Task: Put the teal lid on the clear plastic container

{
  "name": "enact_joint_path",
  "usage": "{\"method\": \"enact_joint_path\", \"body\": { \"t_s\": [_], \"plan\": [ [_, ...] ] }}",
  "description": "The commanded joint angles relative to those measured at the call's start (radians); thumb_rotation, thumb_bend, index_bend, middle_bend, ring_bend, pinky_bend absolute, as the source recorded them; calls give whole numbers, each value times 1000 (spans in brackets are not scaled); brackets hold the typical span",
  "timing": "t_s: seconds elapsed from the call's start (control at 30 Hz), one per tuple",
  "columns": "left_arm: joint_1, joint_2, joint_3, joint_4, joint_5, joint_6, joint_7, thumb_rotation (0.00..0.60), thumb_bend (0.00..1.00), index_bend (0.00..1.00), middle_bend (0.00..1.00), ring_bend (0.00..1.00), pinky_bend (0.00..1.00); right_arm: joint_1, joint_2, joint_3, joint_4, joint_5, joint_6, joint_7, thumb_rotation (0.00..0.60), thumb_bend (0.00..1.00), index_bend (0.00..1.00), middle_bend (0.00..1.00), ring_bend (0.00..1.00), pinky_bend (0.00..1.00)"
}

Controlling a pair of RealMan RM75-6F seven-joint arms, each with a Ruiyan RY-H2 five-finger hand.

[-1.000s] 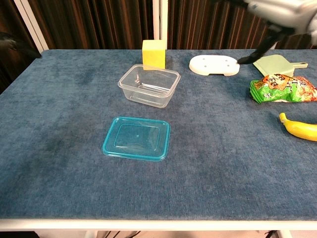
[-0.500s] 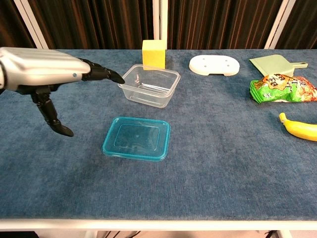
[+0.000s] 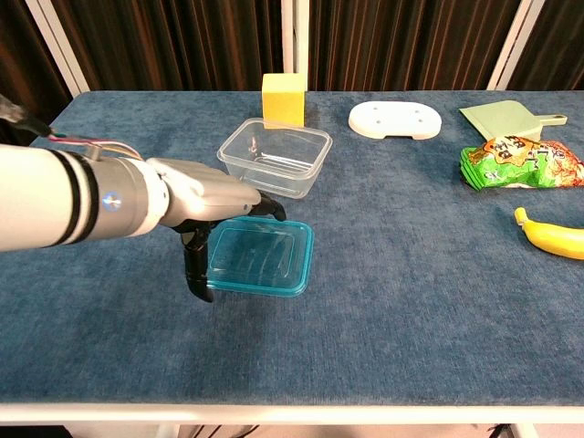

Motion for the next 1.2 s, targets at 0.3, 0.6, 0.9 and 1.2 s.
{"method": "enact_joint_path", "body": {
  "t_s": [0.3,0.6,0.9,1.2],
  "plan": [
    [-62,-68,-3,93,-94,63,-16,600,0,54,0,0,37,-19,-14,8,27,-18,5,23,600,40,0,0,0,0],
    [-88,-86,5,99,-149,95,1,600,0,54,0,0,40,-35,-25,14,41,-10,2,39,600,40,0,0,0,0],
    [-104,-118,2,134,-206,106,18,600,0,54,0,0,47,-56,-37,17,60,-7,12,69,600,40,0,0,0,0],
    [-94,-111,-1,125,-185,79,-10,600,166,227,102,5,72,-74,-45,20,79,-12,25,94,600,40,0,0,0,0]
  ]
}}
